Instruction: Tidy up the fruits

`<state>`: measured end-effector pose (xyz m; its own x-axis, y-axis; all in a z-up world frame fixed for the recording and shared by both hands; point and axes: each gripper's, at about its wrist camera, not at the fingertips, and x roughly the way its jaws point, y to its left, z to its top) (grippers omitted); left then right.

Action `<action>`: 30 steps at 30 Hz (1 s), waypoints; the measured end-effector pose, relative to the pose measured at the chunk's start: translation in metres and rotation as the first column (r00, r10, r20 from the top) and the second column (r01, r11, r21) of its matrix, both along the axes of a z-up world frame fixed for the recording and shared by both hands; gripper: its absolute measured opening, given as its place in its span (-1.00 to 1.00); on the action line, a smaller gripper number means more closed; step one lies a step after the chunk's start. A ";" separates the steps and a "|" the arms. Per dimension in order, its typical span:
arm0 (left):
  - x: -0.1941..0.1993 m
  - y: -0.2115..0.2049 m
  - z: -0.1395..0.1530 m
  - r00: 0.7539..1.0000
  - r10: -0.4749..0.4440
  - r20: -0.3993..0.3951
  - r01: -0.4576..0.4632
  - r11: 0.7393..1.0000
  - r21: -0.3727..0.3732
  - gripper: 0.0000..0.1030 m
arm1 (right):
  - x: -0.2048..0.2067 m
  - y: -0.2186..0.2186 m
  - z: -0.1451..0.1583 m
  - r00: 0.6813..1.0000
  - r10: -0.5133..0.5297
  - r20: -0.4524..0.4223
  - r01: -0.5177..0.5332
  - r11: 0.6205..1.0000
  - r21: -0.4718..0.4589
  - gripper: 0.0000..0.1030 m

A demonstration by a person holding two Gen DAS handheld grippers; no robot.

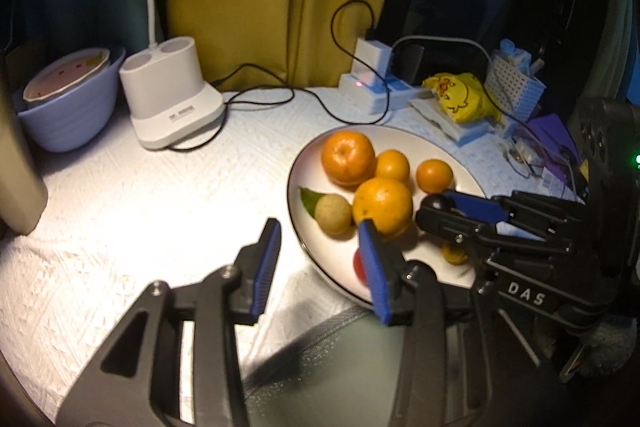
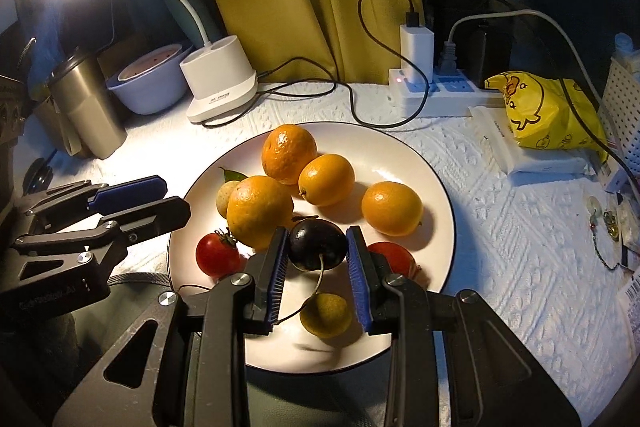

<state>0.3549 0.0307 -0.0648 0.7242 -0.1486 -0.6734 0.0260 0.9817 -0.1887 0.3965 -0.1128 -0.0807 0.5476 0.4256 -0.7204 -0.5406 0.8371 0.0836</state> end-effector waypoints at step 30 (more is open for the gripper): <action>-0.069 -0.005 0.032 0.998 0.008 0.060 -0.009 1.000 0.027 -0.16 | -0.056 0.001 0.041 0.997 -0.013 0.072 0.013 1.000 -0.005 -0.39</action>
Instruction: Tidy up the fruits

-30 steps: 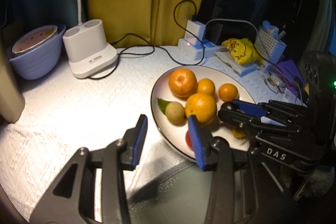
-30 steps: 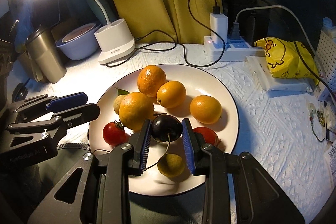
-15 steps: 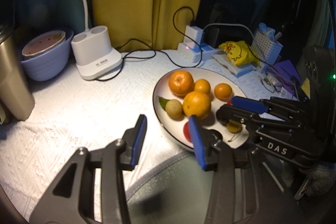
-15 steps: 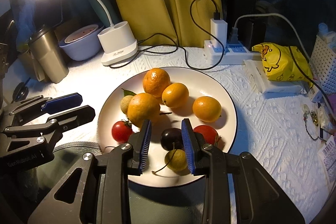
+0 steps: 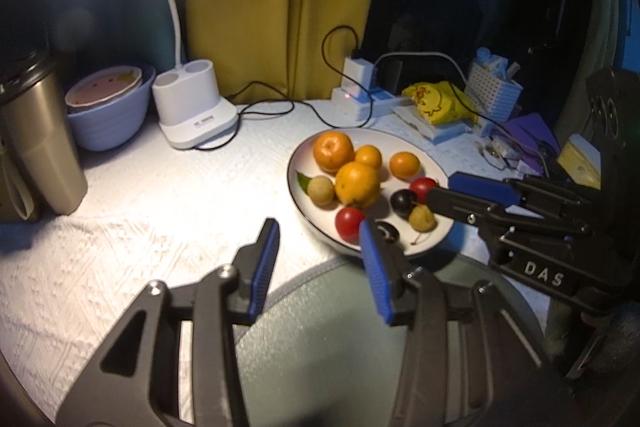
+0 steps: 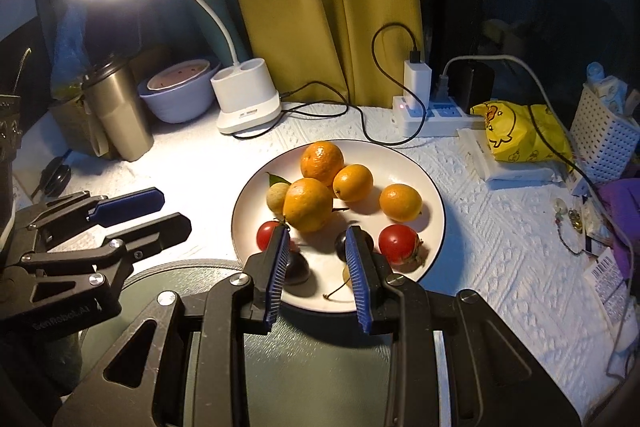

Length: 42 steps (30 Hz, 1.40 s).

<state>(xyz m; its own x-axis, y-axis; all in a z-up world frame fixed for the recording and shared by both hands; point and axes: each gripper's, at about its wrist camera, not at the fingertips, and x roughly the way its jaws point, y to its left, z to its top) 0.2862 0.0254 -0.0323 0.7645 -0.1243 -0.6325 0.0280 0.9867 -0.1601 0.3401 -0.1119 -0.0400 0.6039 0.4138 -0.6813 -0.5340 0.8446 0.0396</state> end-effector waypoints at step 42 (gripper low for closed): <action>-0.148 -0.014 0.072 0.975 0.054 0.214 -0.064 0.997 0.042 0.49 | -0.155 -0.024 0.079 0.982 -0.014 0.187 0.007 0.999 0.038 -0.33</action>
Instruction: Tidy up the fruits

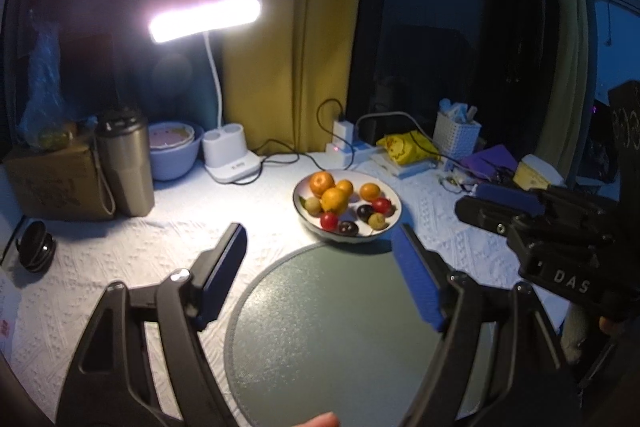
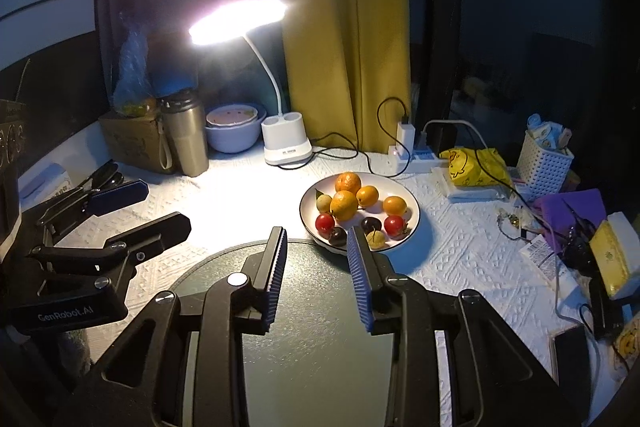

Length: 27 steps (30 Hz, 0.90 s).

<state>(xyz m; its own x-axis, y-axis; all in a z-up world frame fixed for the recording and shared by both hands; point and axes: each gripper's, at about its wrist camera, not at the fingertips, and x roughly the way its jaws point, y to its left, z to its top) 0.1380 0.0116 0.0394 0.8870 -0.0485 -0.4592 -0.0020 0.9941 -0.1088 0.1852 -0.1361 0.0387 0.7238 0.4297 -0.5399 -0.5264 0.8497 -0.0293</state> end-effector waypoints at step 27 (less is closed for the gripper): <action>-0.035 -0.001 0.053 0.990 0.031 0.140 -0.042 0.996 0.076 0.59 | -0.052 -0.028 0.059 0.981 -0.127 0.145 0.117 0.991 0.072 0.34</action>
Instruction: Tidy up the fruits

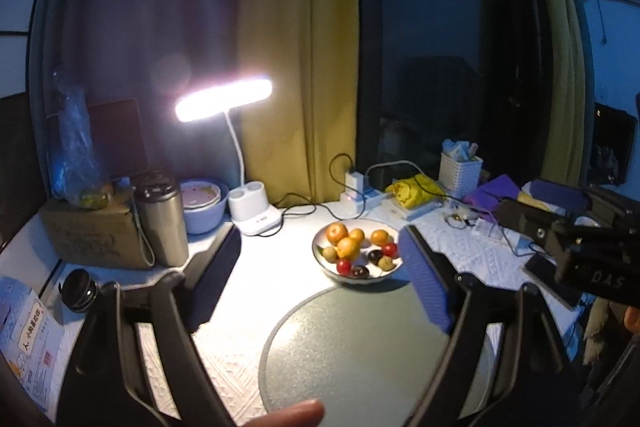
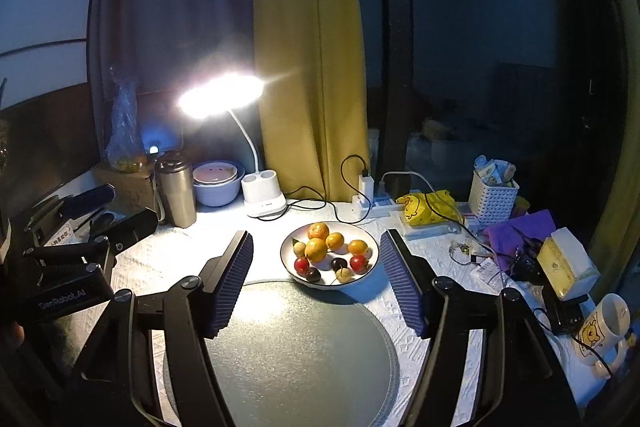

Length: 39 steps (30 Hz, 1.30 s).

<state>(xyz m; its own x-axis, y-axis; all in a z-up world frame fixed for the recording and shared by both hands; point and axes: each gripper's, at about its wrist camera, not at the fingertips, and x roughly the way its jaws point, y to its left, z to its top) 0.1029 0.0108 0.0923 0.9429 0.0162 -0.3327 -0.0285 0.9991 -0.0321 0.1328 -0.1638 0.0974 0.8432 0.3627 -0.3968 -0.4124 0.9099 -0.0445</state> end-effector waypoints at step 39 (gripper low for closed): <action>0.028 0.001 -0.004 1.000 0.000 -0.014 0.000 1.000 -0.025 0.59 | 0.034 0.001 -0.010 0.999 -0.012 -0.031 0.011 1.000 -0.019 0.35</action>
